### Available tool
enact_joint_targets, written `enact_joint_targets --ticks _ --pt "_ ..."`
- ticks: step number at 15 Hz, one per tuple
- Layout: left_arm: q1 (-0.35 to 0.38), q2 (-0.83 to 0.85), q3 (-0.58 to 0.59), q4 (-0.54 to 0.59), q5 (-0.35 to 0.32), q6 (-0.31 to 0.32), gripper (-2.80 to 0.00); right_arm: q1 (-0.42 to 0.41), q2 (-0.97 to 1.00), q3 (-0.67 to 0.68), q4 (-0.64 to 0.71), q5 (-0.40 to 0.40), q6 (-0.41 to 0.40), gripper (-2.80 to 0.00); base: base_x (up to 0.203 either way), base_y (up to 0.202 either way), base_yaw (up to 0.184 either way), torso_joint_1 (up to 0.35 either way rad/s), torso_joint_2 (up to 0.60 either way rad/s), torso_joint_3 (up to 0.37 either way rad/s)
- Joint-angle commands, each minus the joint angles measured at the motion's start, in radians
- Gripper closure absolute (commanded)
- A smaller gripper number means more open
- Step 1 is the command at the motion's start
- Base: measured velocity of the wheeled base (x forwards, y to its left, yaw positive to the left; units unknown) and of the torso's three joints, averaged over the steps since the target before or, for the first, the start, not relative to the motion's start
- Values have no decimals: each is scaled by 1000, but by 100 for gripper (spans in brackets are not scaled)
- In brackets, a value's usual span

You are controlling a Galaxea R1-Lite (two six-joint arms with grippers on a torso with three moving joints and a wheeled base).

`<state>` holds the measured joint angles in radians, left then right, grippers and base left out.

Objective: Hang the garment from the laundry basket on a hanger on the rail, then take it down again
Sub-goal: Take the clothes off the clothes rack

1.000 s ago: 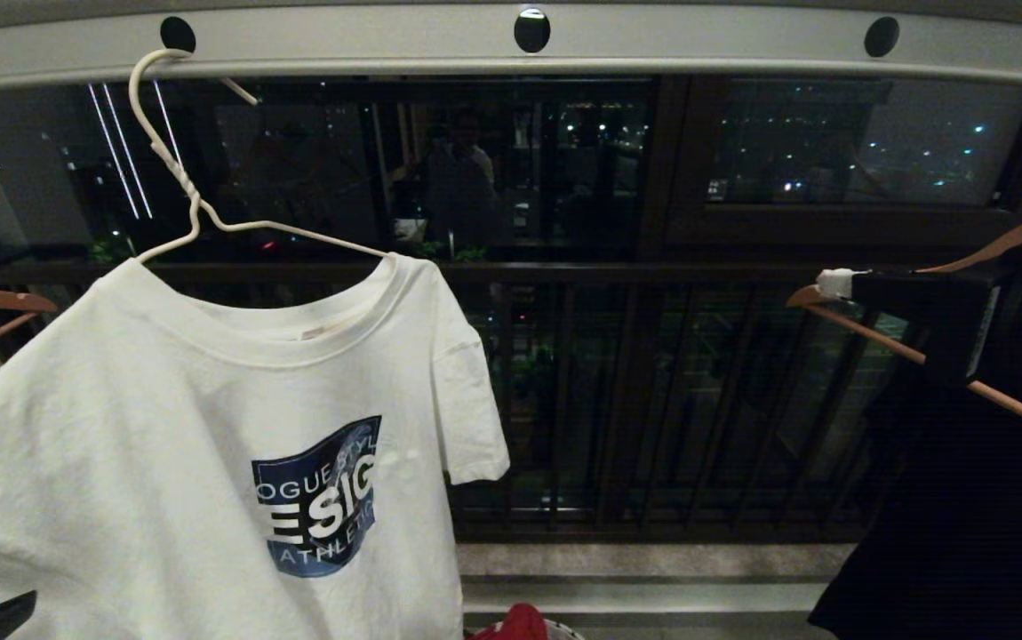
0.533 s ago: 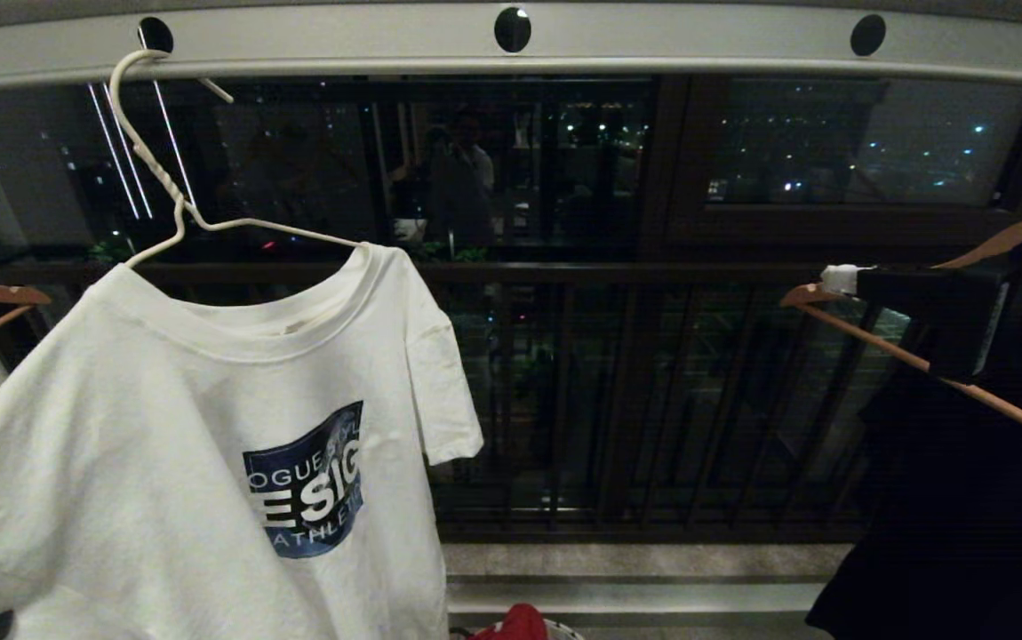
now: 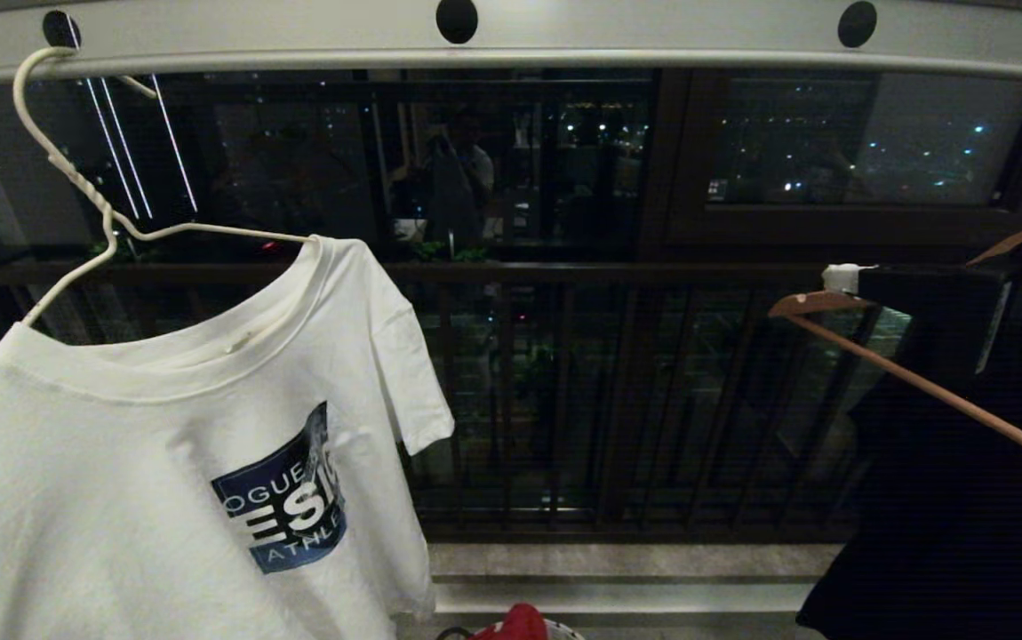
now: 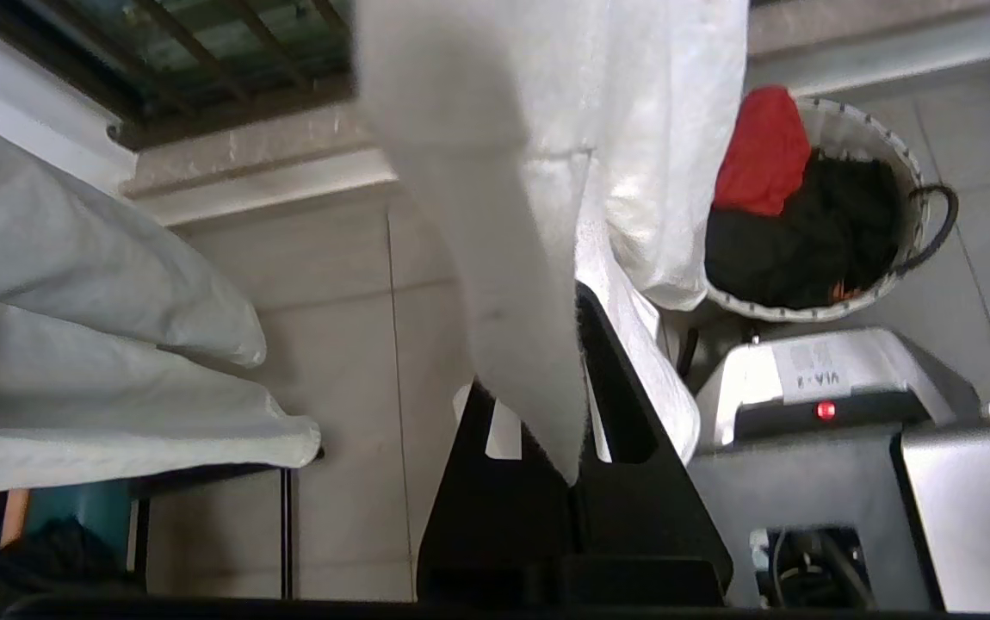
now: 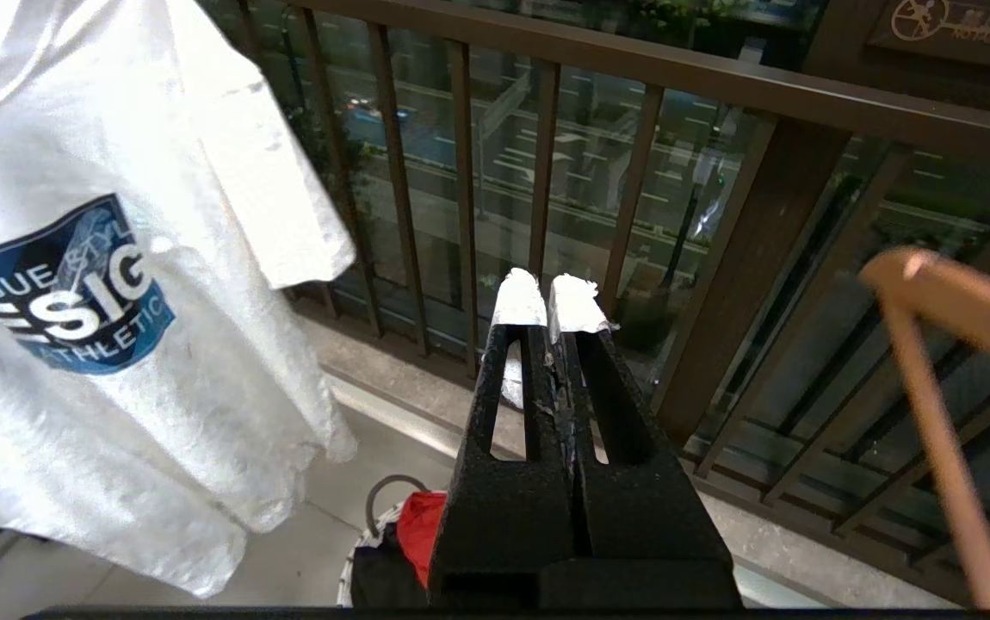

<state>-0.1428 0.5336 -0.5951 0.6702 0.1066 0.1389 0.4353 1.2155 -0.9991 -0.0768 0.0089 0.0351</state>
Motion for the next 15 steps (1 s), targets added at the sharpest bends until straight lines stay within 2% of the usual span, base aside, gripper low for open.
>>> enact_joint_targets --ticks 1,4,8,15 --pt "0 -35 0 29 1 1 0 0 -1 1 0 0 0 0 0 0 0 0 0 0" --pt "0 -34 9 91 1 1 0 0 -1 1 0 0 0 0 0 0 0 0 0 0" --pt "0 -33 35 94 6 2 0 0 1 1 0 0 0 0 0 0 0 0 0 0" --pt "0 -35 1 86 10 3 0 0 -1 -1 0 0 0 0 0 0 0 0 0 0"
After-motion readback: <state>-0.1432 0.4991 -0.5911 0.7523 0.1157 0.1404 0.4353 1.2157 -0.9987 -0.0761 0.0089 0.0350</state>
